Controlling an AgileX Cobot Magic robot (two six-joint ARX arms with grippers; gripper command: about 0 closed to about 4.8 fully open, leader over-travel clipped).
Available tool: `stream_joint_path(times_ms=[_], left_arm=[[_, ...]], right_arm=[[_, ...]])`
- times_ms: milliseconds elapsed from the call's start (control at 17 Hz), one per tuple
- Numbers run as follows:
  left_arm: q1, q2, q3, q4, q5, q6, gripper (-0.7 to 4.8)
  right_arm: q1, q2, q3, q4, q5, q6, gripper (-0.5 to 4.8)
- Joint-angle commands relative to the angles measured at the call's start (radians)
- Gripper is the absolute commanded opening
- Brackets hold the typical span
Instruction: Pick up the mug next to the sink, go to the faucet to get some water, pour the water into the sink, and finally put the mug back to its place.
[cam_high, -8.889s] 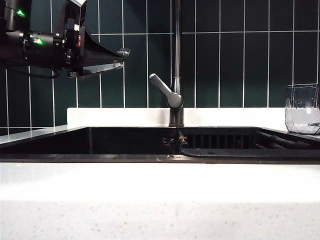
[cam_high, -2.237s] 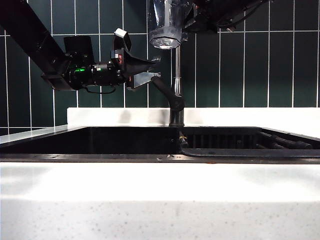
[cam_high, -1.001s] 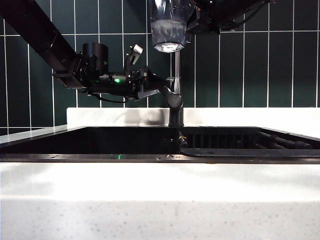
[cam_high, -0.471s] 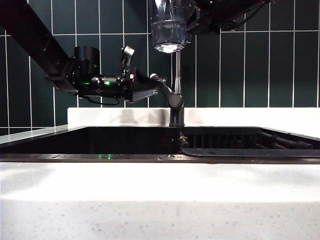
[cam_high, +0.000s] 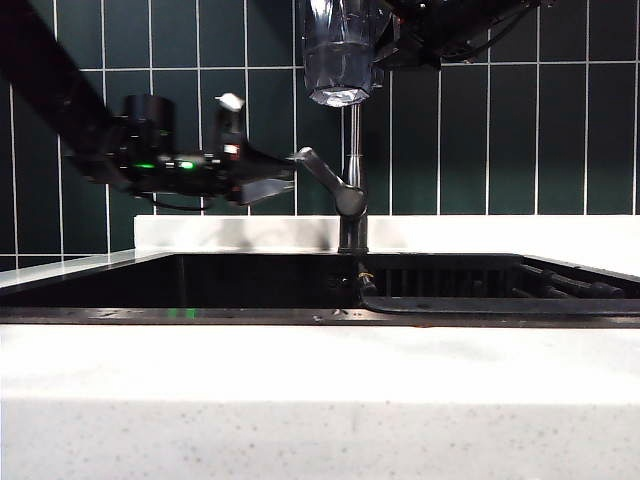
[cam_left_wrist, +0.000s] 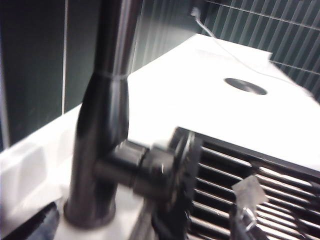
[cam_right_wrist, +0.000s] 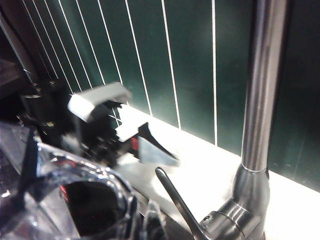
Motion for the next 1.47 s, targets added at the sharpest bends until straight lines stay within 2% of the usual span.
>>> stream_joint_path(times_ms=[59,118,177,235,294,353,530,648,824,1060,1236,1354,1472], left_arm=[[0.057,-0.006,0.002,-0.014,0.113,-0.053,4.30],[0.087,-0.014,0.002,-0.036,0.178,-0.077,4.25],[0.098,-0.026,-0.003,-0.060,0.202,-0.075,4.25],[0.110,-0.061,-0.038,-0.098,0.220,-0.043,4.22],[0.117,-0.109,-0.098,-0.114,0.220,0.003,3.93],[0.127,-0.212,-0.225,-0.164,0.203,0.115,3.88],[0.124,-0.463,-0.508,-0.413,0.030,0.452,3.88],[0.086,-0.578,-0.647,-0.455,-0.032,0.537,3.66],[0.026,-0.735,-0.815,-0.454,-0.056,0.543,3.65],[0.022,-0.820,-0.841,-0.500,-0.053,0.531,3.63],[0.011,-0.861,-0.841,-0.518,-0.049,0.501,3.63],[-0.003,-0.869,-0.841,-0.515,-0.037,0.476,3.63],[-0.019,-0.870,-0.841,-0.516,-0.034,0.465,3.63]], right_arm=[[0.001,-0.007,0.006,0.018,-0.003,0.005,-0.06],[0.001,-0.007,0.006,0.016,-0.003,0.000,-0.06],[0.001,-0.007,0.006,0.015,-0.003,-0.006,-0.06],[0.001,-0.007,0.006,0.001,-0.003,-0.024,-0.06],[0.000,-0.007,0.006,-0.013,-0.003,-0.029,-0.06],[-0.002,-0.007,0.006,-0.034,-0.002,-0.043,-0.06],[-0.002,-0.008,0.006,-0.049,-0.005,-0.051,-0.06],[-0.003,-0.008,0.002,-0.084,-0.003,-0.087,-0.06],[-0.032,-0.032,-0.095,-0.103,-0.007,-0.106,-0.06],[-0.050,-0.053,-0.209,-0.144,0.005,-0.149,-0.06],[-0.043,-0.060,-0.213,-0.295,0.122,-0.311,-0.06],[-0.041,-0.077,-0.183,-0.441,0.259,-0.452,-0.06],[-0.038,-0.105,-0.150,-0.499,0.344,-0.542,-0.06]])
